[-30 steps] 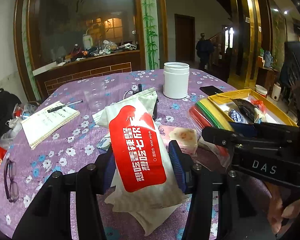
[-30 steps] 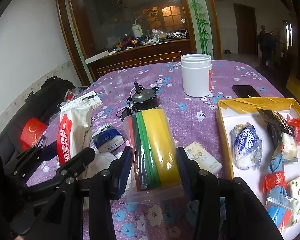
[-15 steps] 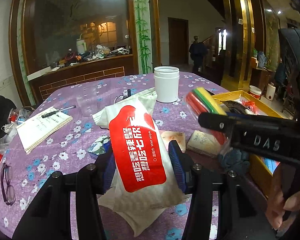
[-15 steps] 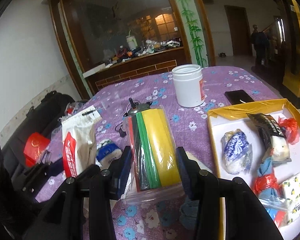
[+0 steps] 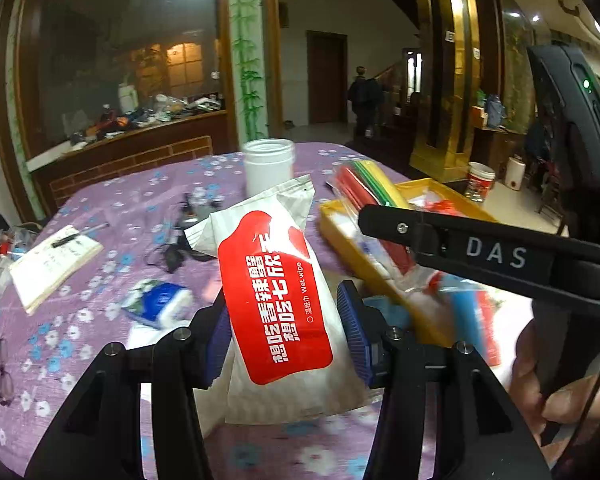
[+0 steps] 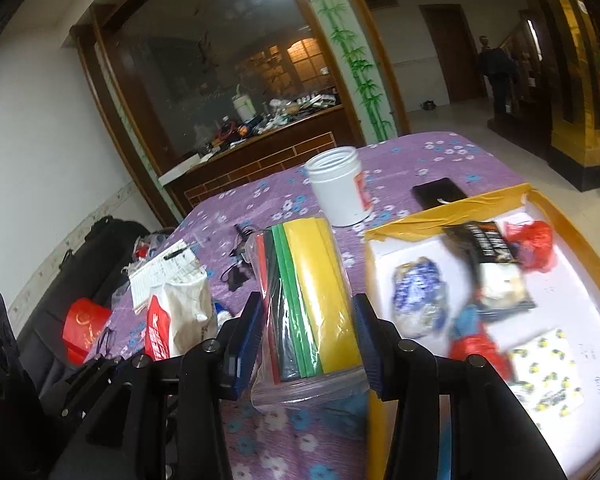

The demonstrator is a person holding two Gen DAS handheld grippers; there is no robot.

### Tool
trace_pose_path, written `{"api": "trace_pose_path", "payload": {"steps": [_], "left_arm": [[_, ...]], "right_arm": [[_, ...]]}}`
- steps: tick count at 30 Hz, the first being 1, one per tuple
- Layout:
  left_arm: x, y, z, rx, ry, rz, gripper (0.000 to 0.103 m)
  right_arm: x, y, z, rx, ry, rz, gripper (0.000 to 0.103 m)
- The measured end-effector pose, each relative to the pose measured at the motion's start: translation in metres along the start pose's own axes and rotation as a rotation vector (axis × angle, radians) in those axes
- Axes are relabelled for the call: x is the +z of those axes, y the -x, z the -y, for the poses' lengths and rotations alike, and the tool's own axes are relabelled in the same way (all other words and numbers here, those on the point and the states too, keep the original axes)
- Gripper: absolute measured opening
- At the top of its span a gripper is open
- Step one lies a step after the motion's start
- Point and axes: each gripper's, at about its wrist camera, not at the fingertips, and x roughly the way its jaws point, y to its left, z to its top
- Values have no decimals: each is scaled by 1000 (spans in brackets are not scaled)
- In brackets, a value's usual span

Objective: Organize soft objects
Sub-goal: 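Carry the wet-wipes pack and striped sponge pack over the yellow box, then lower both packs into the box and open both grippers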

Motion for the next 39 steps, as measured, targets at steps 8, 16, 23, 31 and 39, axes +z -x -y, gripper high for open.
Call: {"api": "trace_pose_path", "payload": {"steps": [8,16,23,31,39], "left_arm": [[18,-20,44,-150,45,-114,49],[25,-54,82,-245,99,-263,49],[14,-73,111,-244,76,-333,49],[9,-71,126,-238,35,-331,49],[9,-73,132,-245,16,-322,50]], "right_arm": [[9,29,56,-32,-84,26,46],[19,45,118,-179,-144,-10,46],[22,34,156,-305,-160,-113,46],[18,26,165,-333,-145,-169,46],[17,18,166,-351,-125,-191,49]]}}
